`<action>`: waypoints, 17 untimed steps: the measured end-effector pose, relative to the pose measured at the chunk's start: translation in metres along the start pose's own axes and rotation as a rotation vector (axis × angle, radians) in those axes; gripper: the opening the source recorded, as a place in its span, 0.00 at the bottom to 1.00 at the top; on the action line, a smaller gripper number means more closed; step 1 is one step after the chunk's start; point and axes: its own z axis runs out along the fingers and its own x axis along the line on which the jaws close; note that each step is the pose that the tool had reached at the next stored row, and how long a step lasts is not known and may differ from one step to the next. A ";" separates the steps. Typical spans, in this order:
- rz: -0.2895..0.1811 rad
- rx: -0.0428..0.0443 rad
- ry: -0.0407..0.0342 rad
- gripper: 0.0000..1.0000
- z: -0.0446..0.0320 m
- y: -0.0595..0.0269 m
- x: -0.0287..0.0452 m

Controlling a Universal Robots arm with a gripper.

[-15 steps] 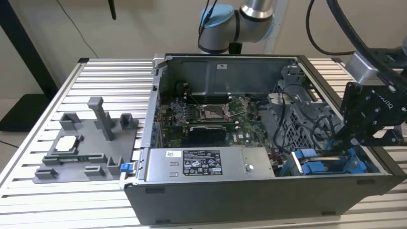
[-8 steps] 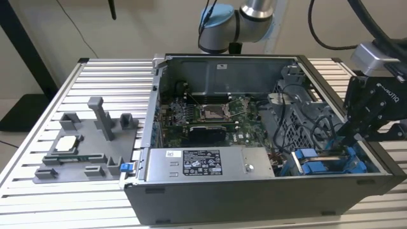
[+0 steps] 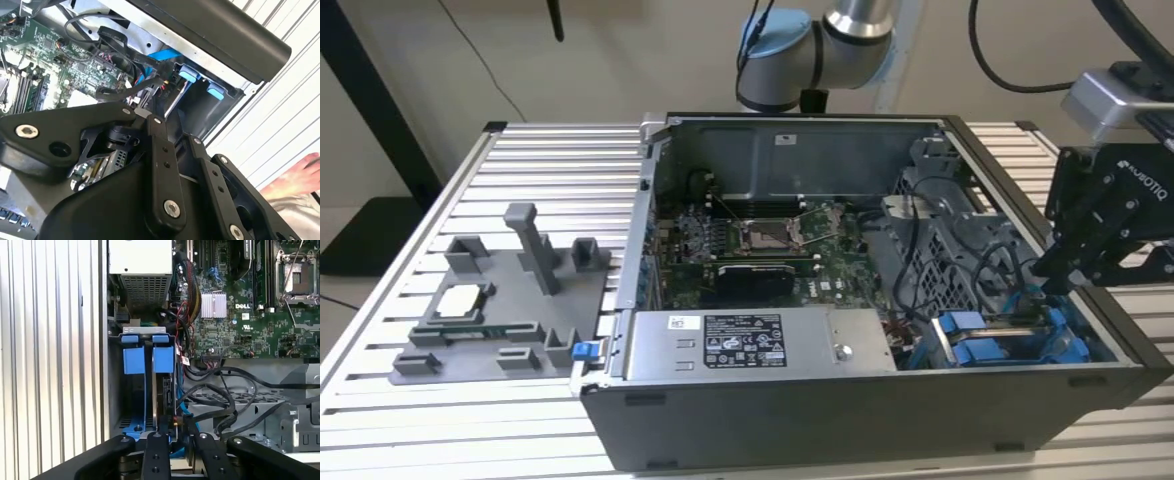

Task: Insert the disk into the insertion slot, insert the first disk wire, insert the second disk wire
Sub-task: 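Insert the second disk wire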

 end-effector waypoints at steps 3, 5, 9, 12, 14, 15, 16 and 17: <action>0.000 0.0001 0.0004 1.00 -0.0002 -0.0002 -0.0003; -0.001 0.0001 -0.0001 1.00 -0.0001 -0.0006 -0.0023; -0.002 -0.0002 -0.0042 1.00 0.0005 -0.0021 -0.0079; -0.007 -0.0005 -0.0042 1.00 0.0003 -0.0066 -0.0093; -0.010 -0.0008 -0.0043 1.00 0.0001 -0.0101 -0.0099; -0.012 -0.0008 -0.0042 1.00 0.0000 -0.0117 -0.0102; -0.013 -0.0010 -0.0043 1.00 -0.0001 -0.0135 -0.0104; -0.015 -0.0011 -0.0042 1.00 -0.0002 -0.0151 -0.0107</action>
